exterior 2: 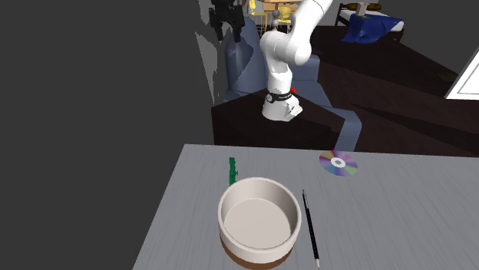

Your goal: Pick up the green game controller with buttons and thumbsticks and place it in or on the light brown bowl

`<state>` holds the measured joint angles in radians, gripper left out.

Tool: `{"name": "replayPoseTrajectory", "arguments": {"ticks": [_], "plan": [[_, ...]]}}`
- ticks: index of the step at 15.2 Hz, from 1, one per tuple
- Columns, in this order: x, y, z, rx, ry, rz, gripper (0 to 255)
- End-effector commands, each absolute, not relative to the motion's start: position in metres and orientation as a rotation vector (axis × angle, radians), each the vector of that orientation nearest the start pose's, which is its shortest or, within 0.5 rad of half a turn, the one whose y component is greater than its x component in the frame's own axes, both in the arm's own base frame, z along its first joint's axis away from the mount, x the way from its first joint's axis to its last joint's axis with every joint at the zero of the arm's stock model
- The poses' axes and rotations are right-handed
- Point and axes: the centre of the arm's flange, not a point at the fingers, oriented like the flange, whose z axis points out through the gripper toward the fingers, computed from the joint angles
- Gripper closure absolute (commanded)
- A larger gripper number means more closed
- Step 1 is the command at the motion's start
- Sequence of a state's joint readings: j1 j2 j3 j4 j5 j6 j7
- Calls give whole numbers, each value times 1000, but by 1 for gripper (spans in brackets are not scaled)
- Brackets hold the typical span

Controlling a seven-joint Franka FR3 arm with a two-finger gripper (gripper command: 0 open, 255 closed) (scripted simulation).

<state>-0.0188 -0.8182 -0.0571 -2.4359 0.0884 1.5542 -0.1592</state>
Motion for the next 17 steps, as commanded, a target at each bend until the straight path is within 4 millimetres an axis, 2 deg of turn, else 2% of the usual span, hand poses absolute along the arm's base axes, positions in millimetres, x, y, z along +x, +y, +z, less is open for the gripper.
{"name": "replayPoseTrajectory", "arguments": {"ticks": [1,9,17], "plan": [[294,-17,562,-3001,-152,75,0],[361,53,513,-3010,-384,71,0],[418,132,463,-3001,-618,68,0]]}}
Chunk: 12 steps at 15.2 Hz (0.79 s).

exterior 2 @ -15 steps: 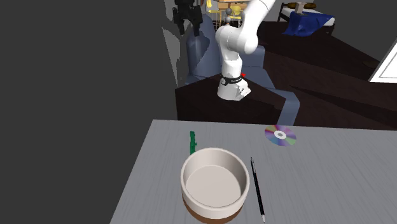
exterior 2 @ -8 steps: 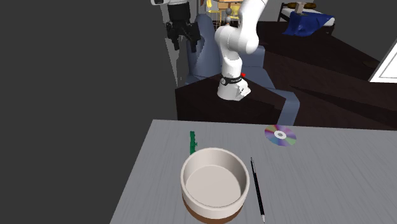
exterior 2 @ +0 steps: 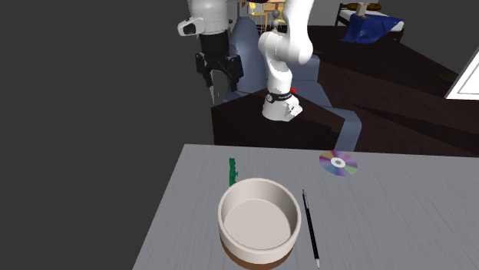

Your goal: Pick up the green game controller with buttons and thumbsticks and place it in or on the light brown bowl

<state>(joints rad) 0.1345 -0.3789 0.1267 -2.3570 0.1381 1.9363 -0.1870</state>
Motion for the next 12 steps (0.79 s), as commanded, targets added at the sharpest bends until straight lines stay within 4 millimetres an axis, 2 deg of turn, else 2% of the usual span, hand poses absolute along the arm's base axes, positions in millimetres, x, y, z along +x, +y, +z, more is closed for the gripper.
{"name": "replayPoseTrajectory", "arguments": {"ticks": [1,12], "plan": [[425,142,457,-2999,-648,67,0],[481,261,386,-2955,-971,61,0]]}}
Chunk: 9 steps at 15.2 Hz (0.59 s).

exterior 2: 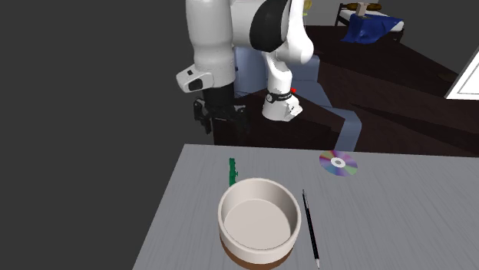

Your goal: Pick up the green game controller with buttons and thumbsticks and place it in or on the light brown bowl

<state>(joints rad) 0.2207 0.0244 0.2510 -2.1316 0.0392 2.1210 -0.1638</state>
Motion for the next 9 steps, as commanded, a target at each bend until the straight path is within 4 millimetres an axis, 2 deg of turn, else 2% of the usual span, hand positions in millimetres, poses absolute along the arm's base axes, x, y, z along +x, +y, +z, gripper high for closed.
{"name": "replayPoseTrajectory", "arguments": {"ticks": [1,5,9], "plan": [[485,272,379,-2950,-1000,60,0],[499,317,353,-2924,-1117,58,0],[500,321,335,-2922,-1125,58,0]]}}
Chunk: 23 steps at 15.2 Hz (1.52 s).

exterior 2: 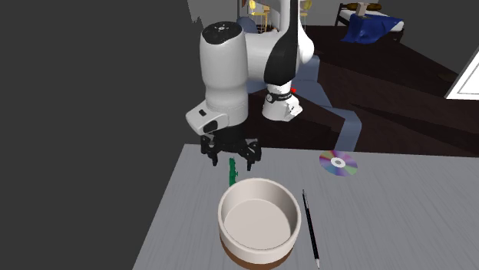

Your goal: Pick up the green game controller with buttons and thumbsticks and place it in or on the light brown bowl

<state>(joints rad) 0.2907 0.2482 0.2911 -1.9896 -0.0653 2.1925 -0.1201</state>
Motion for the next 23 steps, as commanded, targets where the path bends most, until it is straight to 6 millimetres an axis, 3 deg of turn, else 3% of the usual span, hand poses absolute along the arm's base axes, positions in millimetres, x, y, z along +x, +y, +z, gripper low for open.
{"name": "replayPoseTrajectory", "arguments": {"ticks": [1,4,12,13,23], "plan": [[499,321,330,-2922,-1125,58,0],[499,321,311,-2922,-1125,58,0],[499,321,311,-2922,-1125,58,0],[499,321,311,-2922,-1125,58,255],[499,321,316,-2922,-1125,58,255]]}}
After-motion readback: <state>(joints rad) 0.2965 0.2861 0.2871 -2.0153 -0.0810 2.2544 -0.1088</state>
